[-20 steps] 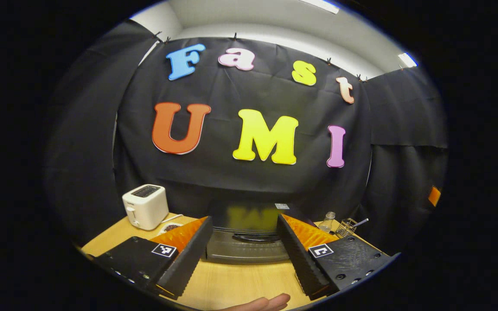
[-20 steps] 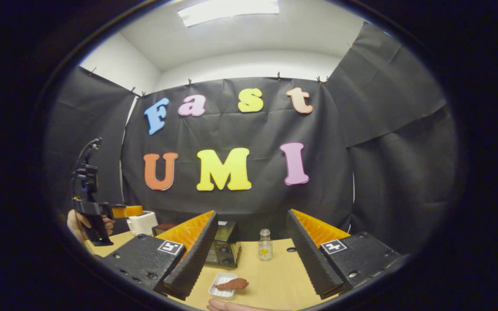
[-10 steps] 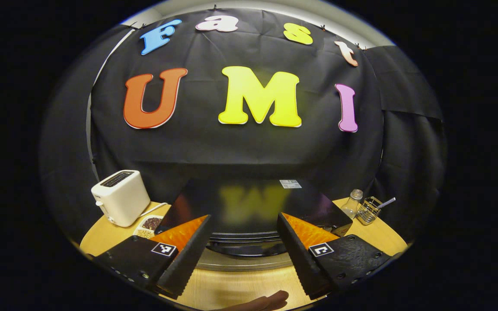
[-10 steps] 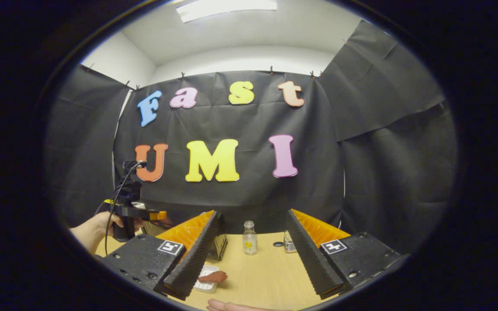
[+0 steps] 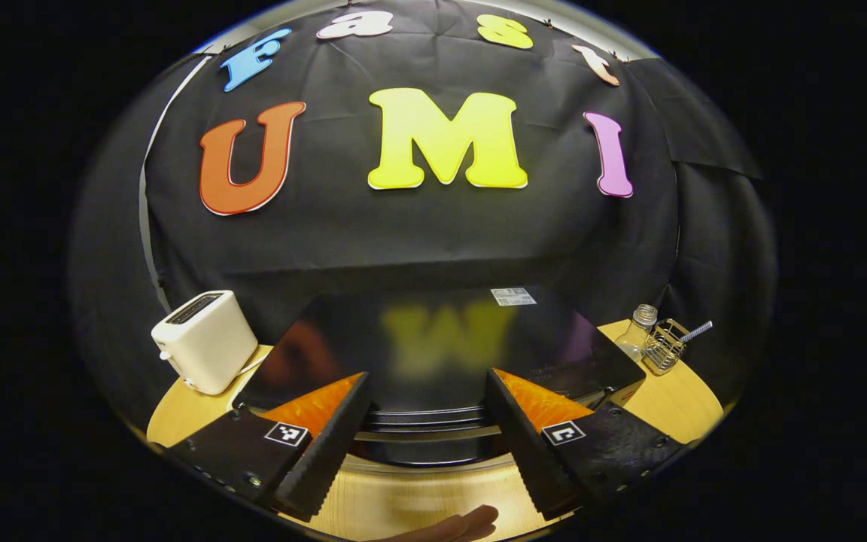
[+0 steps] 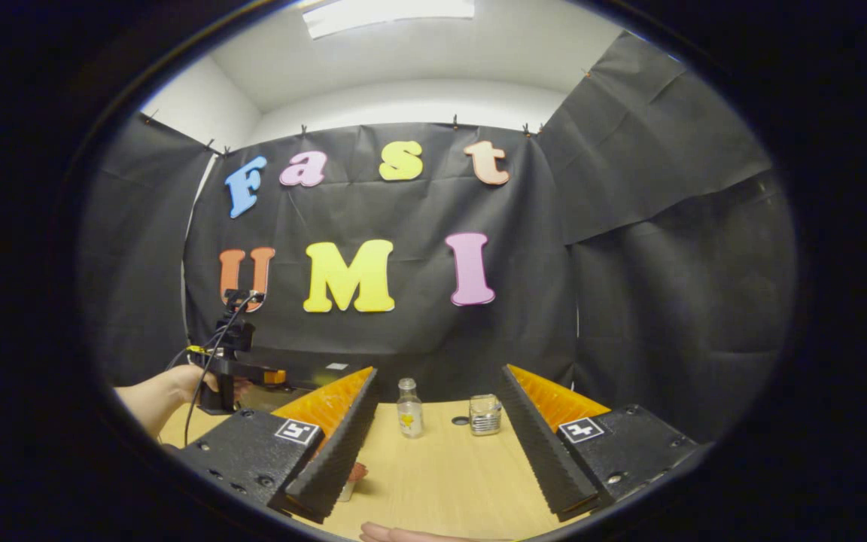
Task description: Open the electric oven with the left hand, put the food in, and close the electric oven.
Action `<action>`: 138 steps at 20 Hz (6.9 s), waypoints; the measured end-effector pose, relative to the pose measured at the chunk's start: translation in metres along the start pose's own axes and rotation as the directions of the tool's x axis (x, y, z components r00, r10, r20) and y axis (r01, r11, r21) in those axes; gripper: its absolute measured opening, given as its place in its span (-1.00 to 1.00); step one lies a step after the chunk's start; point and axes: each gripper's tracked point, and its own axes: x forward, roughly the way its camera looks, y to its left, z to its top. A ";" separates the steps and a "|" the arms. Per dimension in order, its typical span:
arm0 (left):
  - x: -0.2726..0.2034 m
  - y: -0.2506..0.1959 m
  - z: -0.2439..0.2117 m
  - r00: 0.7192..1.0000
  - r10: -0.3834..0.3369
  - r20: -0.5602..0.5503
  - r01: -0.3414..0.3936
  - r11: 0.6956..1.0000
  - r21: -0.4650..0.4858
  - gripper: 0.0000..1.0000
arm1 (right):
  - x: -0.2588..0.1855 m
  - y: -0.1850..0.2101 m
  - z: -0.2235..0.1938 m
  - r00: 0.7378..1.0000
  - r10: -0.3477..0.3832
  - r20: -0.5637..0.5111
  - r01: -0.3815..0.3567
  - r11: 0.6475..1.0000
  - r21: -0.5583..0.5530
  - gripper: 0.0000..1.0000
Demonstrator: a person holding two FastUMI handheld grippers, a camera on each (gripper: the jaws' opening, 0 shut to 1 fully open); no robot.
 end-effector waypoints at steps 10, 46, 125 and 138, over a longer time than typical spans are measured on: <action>-0.028 -0.010 -0.015 0.999 -0.023 0.027 0.023 0.999 0.022 0.96 | -0.022 0.018 0.005 1.000 -0.001 -0.011 0.001 1.000 -0.008 1.00; -0.124 -0.022 -0.230 0.995 0.009 -0.104 -0.006 1.000 0.030 0.93 | -0.035 0.063 -0.062 0.979 0.030 -0.199 -0.040 0.998 -0.047 1.00; -0.354 0.134 -0.099 0.934 0.240 0.265 -0.215 0.969 -0.119 0.90 | 0.163 0.400 -0.221 0.876 0.372 -0.308 -0.314 0.923 0.223 -0.77; -0.317 0.169 -0.111 0.925 0.314 0.214 -0.287 0.946 -0.150 0.90 | 0.285 0.374 -0.243 0.928 0.290 -0.232 0.010 0.607 0.795 -0.78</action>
